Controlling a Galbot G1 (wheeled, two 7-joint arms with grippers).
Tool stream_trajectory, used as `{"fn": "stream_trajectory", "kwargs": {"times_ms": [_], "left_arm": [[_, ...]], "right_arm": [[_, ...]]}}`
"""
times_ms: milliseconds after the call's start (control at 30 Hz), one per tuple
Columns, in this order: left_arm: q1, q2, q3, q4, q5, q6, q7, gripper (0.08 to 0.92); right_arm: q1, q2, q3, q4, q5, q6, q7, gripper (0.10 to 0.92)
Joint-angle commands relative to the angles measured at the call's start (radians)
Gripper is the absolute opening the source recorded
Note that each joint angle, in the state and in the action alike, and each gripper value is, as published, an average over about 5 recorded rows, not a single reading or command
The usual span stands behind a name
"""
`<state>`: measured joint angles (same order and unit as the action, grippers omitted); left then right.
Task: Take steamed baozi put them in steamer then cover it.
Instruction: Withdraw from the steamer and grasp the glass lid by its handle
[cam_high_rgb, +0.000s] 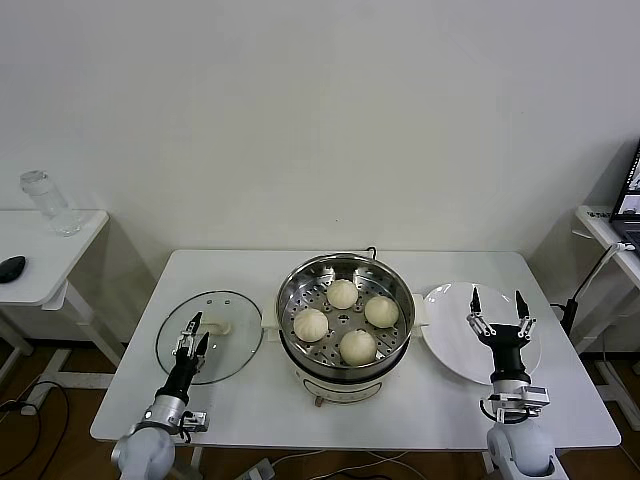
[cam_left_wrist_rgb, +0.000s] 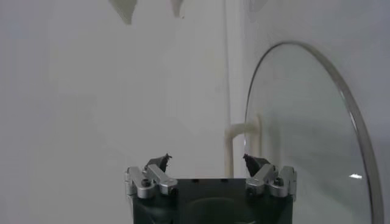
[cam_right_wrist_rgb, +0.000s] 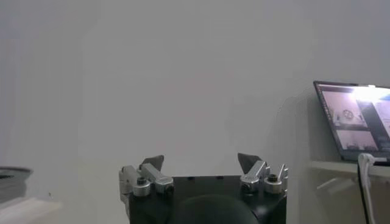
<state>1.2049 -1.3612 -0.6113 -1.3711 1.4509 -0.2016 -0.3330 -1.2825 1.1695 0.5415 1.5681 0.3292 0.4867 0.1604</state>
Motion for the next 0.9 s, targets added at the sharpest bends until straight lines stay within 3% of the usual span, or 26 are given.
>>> {"fn": "stream_trajectory", "kwargs": {"times_ms": [33, 900], "left_arm": [[-0.05, -0.001, -0.001, 0.052, 0.006, 0.011, -0.002, 0.823], [-0.118, -0.014, 0.028, 0.092, -0.021, 0.072, 0.031, 0.823]], "right_arm": [[-0.008, 0.005, 0.003, -0.012, -0.016, 0.002, -0.004, 0.823], [-0.014, 0.021, 0.014, -0.032, -0.055, 0.019, -0.007, 0.823]]}}
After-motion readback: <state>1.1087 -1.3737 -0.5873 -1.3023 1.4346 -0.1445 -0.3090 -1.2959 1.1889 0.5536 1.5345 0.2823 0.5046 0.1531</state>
